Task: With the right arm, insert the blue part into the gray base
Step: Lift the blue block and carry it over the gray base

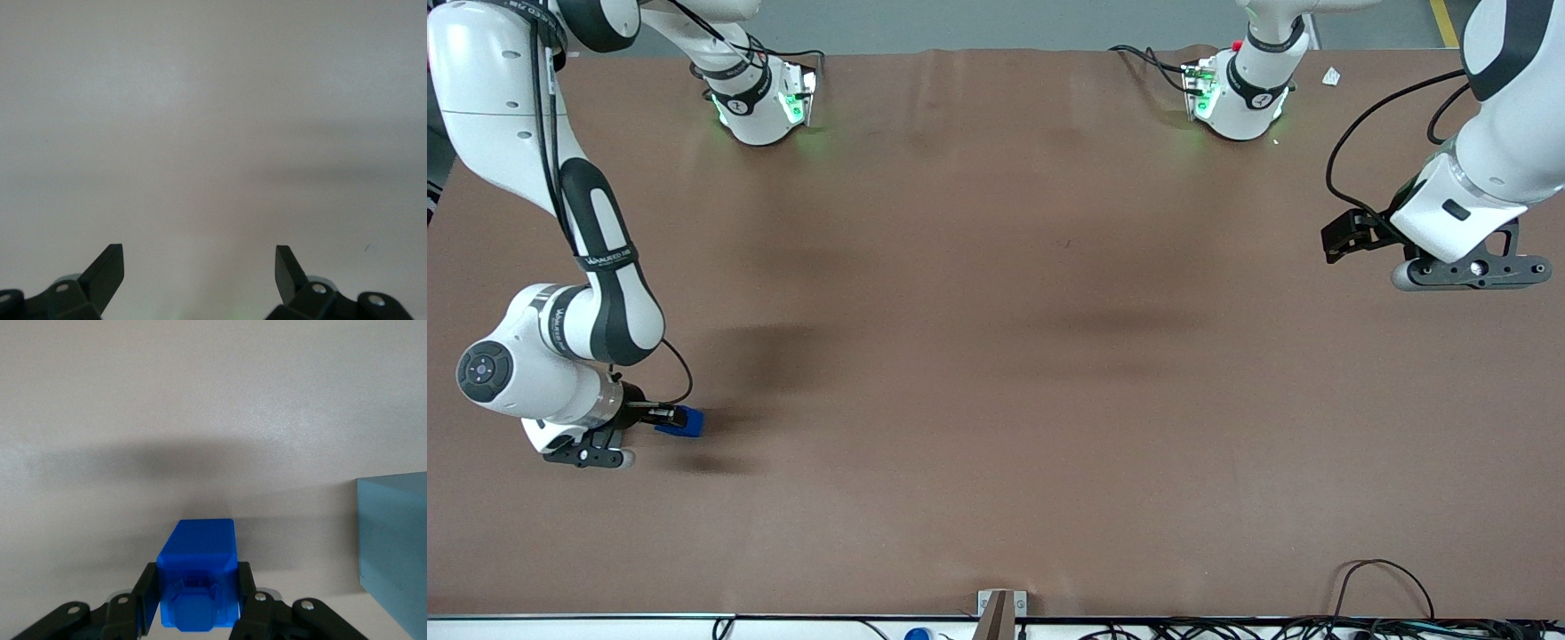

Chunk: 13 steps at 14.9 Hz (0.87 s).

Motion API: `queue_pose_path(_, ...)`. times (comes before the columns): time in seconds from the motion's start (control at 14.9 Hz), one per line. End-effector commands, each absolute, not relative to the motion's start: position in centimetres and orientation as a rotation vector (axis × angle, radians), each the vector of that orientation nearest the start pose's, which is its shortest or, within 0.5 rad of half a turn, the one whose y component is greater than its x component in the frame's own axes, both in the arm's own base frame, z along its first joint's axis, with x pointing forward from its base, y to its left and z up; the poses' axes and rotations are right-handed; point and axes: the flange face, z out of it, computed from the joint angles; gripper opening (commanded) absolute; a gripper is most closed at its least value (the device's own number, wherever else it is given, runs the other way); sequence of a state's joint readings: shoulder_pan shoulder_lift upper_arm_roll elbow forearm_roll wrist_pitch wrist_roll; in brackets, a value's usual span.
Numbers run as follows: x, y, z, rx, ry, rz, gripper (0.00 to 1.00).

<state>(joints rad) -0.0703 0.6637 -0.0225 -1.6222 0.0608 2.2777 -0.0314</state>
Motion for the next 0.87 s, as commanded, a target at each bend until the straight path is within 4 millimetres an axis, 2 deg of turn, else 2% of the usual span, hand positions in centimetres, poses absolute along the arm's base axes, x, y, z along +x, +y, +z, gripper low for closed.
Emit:
queue_pose_path(0.0, 68.7, -6.3, 23.7, -3.096, 0.128, 0.004, 0.0)
queue_pose_path(0.34, 69.4, -6.5, 27.1, -3.083, 0.125, 0.126, 0.0)
queue_pose_path(0.54, 69.8, -8.0, 29.1, -3.085, 0.1, 0.122, 0.0)
queue_pose_path(0.67, 69.9, -9.6, 32.8, -3.087, 0.033, 0.103, 0.0)
queue_pose_path(0.81, 70.0, -11.5, 35.3, -3.092, 0.026, 0.093, 0.0)
